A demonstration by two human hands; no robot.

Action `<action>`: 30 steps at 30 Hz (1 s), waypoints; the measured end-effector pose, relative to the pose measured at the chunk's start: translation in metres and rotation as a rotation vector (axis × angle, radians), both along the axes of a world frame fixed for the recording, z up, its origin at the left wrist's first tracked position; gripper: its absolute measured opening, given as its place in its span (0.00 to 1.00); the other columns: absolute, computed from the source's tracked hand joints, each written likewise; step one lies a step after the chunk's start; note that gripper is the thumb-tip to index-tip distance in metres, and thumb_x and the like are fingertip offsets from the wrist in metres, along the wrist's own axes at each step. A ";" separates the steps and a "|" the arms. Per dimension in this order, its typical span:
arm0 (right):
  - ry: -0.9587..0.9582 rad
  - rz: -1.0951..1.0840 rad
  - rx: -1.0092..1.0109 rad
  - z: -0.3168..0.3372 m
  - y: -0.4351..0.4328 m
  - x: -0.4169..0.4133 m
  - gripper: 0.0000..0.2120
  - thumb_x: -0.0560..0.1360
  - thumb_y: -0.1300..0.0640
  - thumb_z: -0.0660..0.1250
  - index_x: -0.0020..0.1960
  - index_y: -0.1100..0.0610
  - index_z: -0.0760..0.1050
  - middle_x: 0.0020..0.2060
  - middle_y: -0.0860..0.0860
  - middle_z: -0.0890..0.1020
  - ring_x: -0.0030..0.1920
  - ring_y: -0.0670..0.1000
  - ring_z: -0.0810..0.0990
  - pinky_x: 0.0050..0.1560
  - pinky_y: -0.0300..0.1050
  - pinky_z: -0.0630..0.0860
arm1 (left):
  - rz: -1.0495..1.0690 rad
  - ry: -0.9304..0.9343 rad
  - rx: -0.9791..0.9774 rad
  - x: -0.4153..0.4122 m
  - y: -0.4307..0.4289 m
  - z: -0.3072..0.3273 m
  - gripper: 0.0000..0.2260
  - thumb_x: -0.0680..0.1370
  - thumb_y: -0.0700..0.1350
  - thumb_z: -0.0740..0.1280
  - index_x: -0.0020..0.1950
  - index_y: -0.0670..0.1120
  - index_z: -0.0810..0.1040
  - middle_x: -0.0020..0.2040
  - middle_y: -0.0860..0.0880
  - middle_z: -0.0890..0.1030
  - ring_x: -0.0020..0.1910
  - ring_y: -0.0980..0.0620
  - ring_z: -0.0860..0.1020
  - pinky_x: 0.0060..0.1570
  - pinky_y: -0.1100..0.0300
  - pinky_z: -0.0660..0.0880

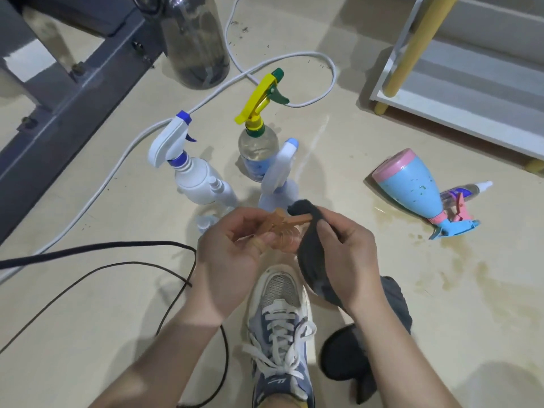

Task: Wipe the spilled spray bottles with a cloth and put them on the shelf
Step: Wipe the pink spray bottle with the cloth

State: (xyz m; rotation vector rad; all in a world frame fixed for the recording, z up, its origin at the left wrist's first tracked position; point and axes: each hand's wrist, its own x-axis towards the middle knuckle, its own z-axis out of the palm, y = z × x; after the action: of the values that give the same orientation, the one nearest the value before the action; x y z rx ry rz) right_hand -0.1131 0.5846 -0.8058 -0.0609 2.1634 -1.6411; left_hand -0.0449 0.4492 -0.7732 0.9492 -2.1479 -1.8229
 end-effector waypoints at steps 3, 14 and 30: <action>0.047 -0.181 -0.039 0.026 0.002 0.013 0.15 0.79 0.62 0.63 0.49 0.45 0.85 0.38 0.41 0.84 0.42 0.43 0.81 0.49 0.41 0.75 | -0.017 0.007 0.062 -0.001 0.008 0.003 0.17 0.70 0.29 0.72 0.43 0.52 0.83 0.39 0.57 0.85 0.41 0.61 0.83 0.43 0.72 0.75; -0.101 -0.161 -0.155 0.045 0.036 -0.001 0.15 0.77 0.66 0.68 0.61 0.55 0.80 0.52 0.49 0.86 0.55 0.50 0.84 0.59 0.49 0.79 | -0.276 0.004 -0.022 -0.027 0.044 0.005 0.15 0.72 0.38 0.74 0.47 0.60 0.81 0.41 0.62 0.83 0.41 0.64 0.81 0.47 0.65 0.78; 0.121 -0.077 0.071 0.045 0.072 -0.023 0.11 0.78 0.60 0.69 0.56 0.46 0.81 0.53 0.43 0.84 0.56 0.41 0.80 0.61 0.42 0.75 | -0.449 -0.019 -0.247 -0.053 0.071 -0.004 0.13 0.74 0.50 0.66 0.57 0.63 0.76 0.49 0.56 0.83 0.50 0.55 0.79 0.52 0.51 0.77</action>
State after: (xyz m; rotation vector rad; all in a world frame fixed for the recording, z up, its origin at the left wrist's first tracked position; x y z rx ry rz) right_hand -0.1362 0.6563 -0.7611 -0.0584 2.3402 -1.6387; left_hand -0.0981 0.5199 -0.7772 0.4567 -2.6853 -1.6528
